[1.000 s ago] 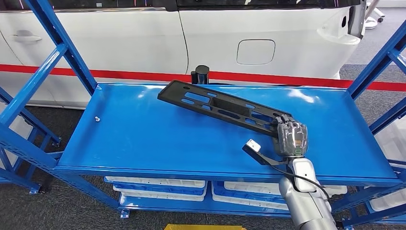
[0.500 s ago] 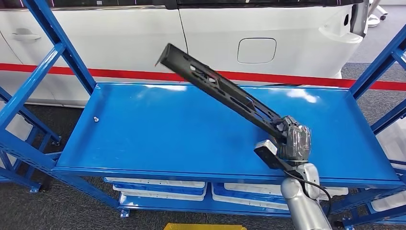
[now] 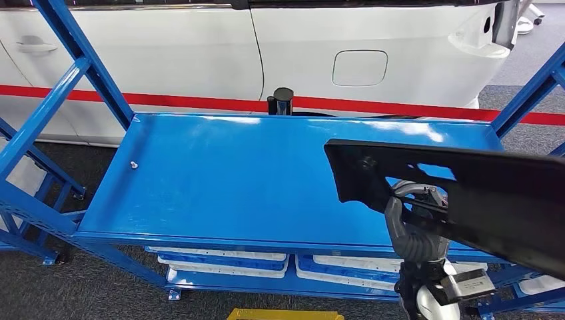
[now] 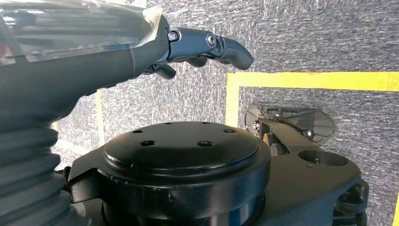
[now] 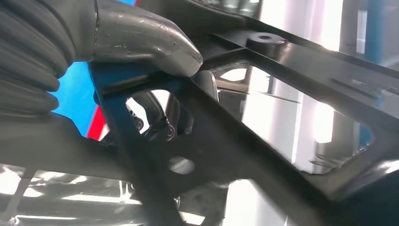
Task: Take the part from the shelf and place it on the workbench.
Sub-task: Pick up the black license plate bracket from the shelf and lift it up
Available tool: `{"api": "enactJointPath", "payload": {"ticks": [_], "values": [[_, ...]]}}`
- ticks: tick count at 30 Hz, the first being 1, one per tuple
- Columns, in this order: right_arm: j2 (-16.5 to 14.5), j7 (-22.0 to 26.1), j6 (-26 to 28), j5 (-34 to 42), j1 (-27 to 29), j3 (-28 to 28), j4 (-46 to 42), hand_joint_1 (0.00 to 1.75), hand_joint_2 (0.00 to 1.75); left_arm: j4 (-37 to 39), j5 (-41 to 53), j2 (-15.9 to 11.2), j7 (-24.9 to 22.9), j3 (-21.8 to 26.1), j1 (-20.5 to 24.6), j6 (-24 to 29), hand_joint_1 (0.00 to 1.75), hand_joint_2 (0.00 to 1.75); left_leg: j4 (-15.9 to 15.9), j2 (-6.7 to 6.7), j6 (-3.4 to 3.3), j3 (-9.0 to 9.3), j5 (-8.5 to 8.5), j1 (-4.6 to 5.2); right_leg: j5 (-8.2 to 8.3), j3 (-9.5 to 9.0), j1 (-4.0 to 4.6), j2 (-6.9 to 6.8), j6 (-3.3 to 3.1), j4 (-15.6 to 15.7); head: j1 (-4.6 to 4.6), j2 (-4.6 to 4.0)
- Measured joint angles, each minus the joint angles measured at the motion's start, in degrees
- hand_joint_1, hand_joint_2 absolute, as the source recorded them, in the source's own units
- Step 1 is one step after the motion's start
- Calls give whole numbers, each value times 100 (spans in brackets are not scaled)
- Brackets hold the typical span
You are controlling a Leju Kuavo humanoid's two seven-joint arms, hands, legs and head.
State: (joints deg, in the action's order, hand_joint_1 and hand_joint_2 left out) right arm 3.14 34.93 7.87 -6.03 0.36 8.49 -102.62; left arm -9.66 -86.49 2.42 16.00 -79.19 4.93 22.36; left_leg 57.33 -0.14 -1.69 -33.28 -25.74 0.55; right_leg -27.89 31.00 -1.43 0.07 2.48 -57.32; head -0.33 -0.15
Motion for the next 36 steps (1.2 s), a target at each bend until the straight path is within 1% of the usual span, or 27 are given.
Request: {"api": "enactJointPath", "payload": {"ticks": [4,7,12,16,18,20,21,22,23,24,25,26,27,28,29,30,31,32,33,34,35,36], "values": [[37,23,-14,23,92,11,-246,175,175,0,0,-7,5,8,0,-15,0,175,0,1,0,1,1,0,1,0,0,0,0,0,-1,0],[54,144,-4,32,217,40,-389,175,175,-1,-7,-9,29,21,-2,-28,0,175,1,-1,-1,2,1,0,1,0,0,-4,0,0,-1,0],[51,240,181,-106,626,153,-738,175,175,0,-52,-18,72,64,-7,-44,0,175,10,-4,-4,-8,-3,15,3,3,-14,-7,3,3,-2,0],[49,238,331,-138,742,184,-889,175,175,0,-57,-19,103,90,-6,-46,0,175,26,-4,-28,-13,-19,31,1,3,-35,-6,9,5,-2,-1],[47,238,405,-155,787,185,-934,175,175,0,-57,-22,121,107,-6,-68,0,175,41,-4,-50,-21,-31,41,1,1,-43,-7,28,9,-2,0],[36,241,493,-200,831,184,-969,175,175,0,-60,-26,144,126,-8,-99,0,175,40,-3,-91,-25,-10,49,27,-5,-49,-6,77,24,-2,-1],[31,244,534,-230,846,182,-987,175,175,-1,-62,-25,155,133,-8,-115,0,175,5,9,-119,-18,28,35,20,5,-48,-6,97,17,-3,-1],[26,246,566,-257,858,181,-1003,175,175,-1,-64,-24,163,138,-8,-128,0,175,-41,21,-151,-12,75,21,-34,33,-40,-6,102,-36,-1,-1],[23,248,591,-278,866,181,-1016,175,175,-1,-67,-22,168,142,-7,-137,0,175,-90,35,-183,-13,117,4,-159,99,-28,-6,80,-190,7,-1],[24,249,605,-290,873,181,-1023,175,175,-1,-68,-19,172,144,-7,-140,0,175,-123,48,-205,-22,151,-11,-342,204,-19,-6,41,-460,13,0],[25,250,612,-297,882,181,-1026,175,175,0,-70,-17,173,145,-8,-140,0,175,-132,52,-218,-44,171,-8,-545,330,-11,-5,5,-813,20,0],[25,250,617,-301,893,181,-1027,175,175,0,-73,-15,173,146,-8,-141,0,175,-129,56,-220,-72,188,-6,-718,453,-10,-5,-11,-1181,22,0],[26,250,619,-303,905,181,-1027,175,175,0,-74,-14,173,146,-9,-142,0,175,-126,58,-212,-101,207,-5,-820,522,-12,-5,2,-1437,22,0],[27,250,621,-304,914,181,-1027,175,175,0,-75,-14,173,146,-9,-143,0,175,-119,59,-195,-134,230,-9,-831,490,-21,-6,43,-1489,22,0],[27,249,622,-304,920,181,-1027,175,175,0,-75,-13,173,147,-8,-143,0,175,-108,59,-171,-168,254,-21,-755,342,-34,-7,106,-1301,21,0],[26,249,624,-304,921,181,-1027,175,175,0,-75,-11,173,148,-8,-143,0,175,-88,58,-143,-205,277,-38,-630,94,-52,-9,178,-913,23,0],[26,249,631,-310,917,181,-1027,175,175,1,-75,-13,177,149,-7,-143,0,175,-58,55,-108,-243,298,-48,-526,-173,-64,-10,225,-485,23,0],[25,249,645,-326,921,181,-1029,175,175,1,-78,-13,181,151,-7,-144,0,175,-29,49,-72,-274,317,-52,-421,-365,-56,2,242,-174,23,0],[23,250,672,-349,924,181,-1036,175,175,2,-81,-17,186,154,-6,-146,0,175,4,40,-38,-296,335,-47,-372,-455,-46,15,228,2,23,0],[23,250,705,-380,930,179,-1043,175,175,3,-85,-22,192,156,-5,-151,0,175,25,30,-5,-309,357,-39,-358,-454,-30,30,190,29,17,0],[21,251,741,-411,939,178,-1051,175,175,4,-93,-25,195,159,-6,-157,0,175,30,20,28,-312,383,-39,-325,-411,-16,42,153,1,15,0],[18,251,771,-435,938,175,-1056,175,175,5,-101,-31,197,162,-8,-164,0,175,37,11,59,-320,402,-48,-318,-370,-35,40,101,0,12,0]]}}
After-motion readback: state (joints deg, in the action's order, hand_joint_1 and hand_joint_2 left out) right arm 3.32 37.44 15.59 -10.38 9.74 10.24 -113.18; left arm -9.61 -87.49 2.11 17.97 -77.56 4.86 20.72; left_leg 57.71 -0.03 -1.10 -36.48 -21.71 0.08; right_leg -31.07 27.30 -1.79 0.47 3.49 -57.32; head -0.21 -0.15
